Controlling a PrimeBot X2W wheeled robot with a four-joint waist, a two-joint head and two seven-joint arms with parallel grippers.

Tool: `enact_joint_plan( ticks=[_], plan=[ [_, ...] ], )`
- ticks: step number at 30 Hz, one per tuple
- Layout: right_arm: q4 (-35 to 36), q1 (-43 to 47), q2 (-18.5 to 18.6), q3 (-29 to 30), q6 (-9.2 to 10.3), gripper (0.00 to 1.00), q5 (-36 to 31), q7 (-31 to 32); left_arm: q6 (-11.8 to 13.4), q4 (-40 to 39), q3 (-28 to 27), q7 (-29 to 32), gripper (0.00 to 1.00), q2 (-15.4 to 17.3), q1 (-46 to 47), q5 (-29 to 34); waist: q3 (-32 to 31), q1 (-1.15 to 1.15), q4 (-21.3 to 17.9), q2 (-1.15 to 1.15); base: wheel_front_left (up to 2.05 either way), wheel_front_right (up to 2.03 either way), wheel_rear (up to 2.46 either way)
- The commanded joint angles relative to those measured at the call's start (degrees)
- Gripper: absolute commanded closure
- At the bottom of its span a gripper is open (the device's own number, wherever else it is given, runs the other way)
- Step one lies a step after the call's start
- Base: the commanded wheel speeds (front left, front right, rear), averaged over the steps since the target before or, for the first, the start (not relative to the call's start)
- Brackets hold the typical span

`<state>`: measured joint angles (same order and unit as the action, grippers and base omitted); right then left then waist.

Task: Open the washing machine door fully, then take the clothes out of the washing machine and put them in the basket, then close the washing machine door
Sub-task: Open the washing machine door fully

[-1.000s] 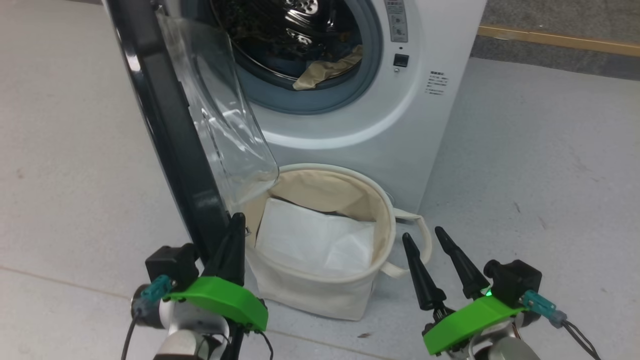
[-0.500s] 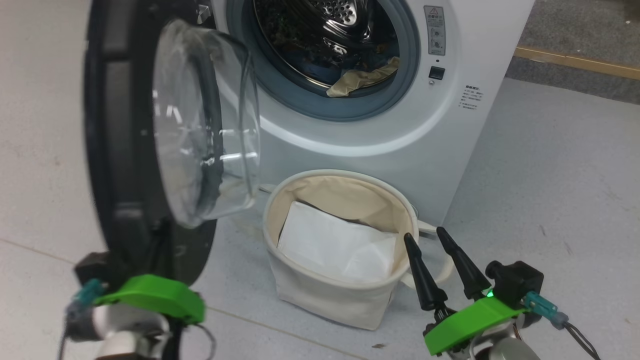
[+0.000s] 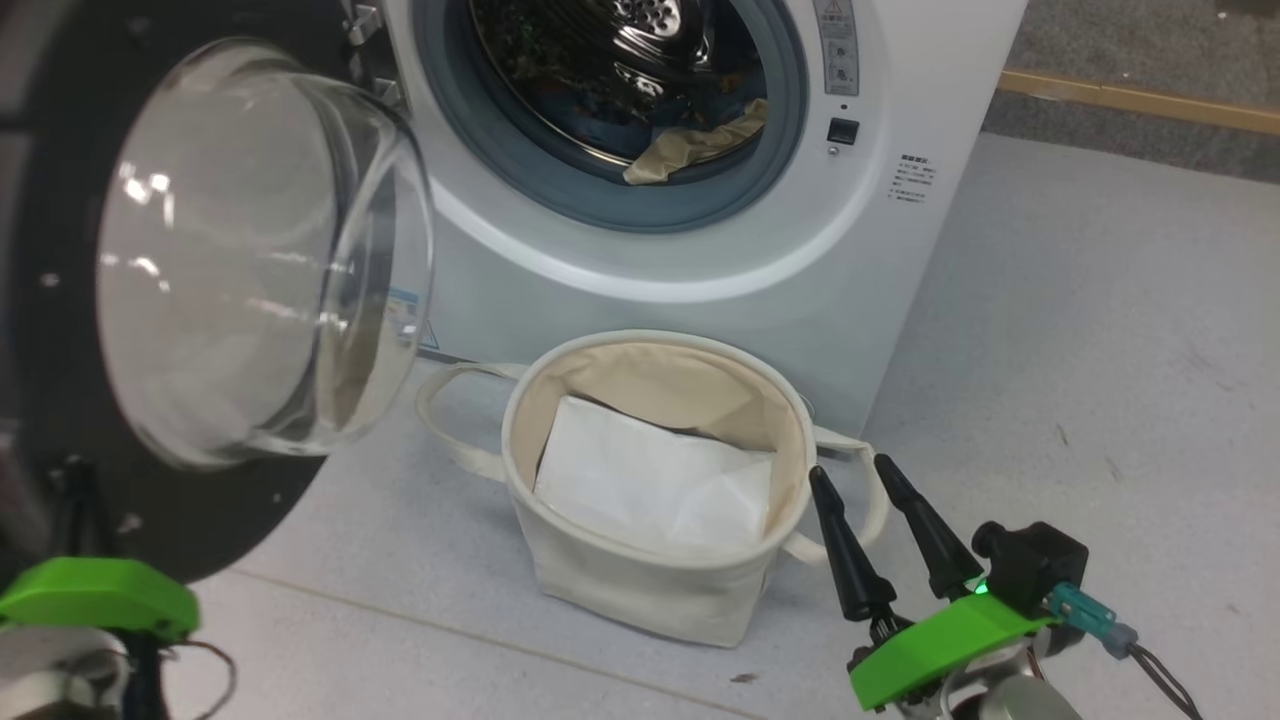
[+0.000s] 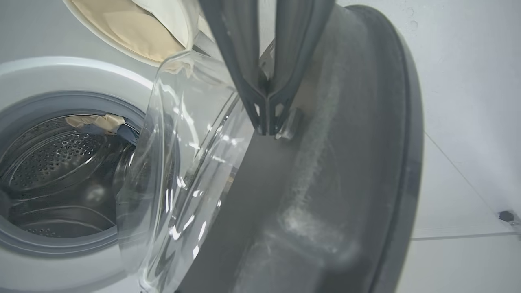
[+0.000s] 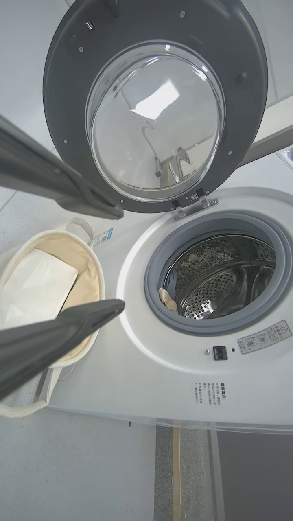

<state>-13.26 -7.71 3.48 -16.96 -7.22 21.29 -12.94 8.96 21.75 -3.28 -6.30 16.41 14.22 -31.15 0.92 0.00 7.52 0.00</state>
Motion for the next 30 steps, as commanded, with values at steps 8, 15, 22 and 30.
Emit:
enact_joint_plan(
  ticks=[8,15,22,30],
  plan=[
    [1.88,-2.56,-0.60,-1.03,-0.26,0.00,0.82,-0.25,-2.22,6.95,-4.20,-4.31,1.00,4.48,7.08,-1.08,0.78,0.00,-0.89,0.00,0.00,0.00,0.00],
    [1.53,-2.65,-0.60,-1.07,-0.26,0.00,1.31,-0.57,-3.51,7.59,-3.17,-5.81,1.00,3.42,7.13,-1.07,0.64,0.00,-0.73,0.00,0.00,0.00,0.00],
    [1.00,-2.70,-0.60,-1.14,-0.26,0.00,1.64,-0.99,-3.89,1.15,-0.78,-7.15,1.00,1.22,3.99,0.42,0.10,0.00,-0.55,0.00,0.00,0.00,0.00],
    [0.56,-2.99,-0.60,-1.15,-0.26,0.00,2.09,-1.31,-3.30,-7.35,1.71,-5.67,0.00,-0.15,-0.35,1.28,-0.39,0.00,-1.34,0.00,0.00,0.00,0.00]
  ],
)
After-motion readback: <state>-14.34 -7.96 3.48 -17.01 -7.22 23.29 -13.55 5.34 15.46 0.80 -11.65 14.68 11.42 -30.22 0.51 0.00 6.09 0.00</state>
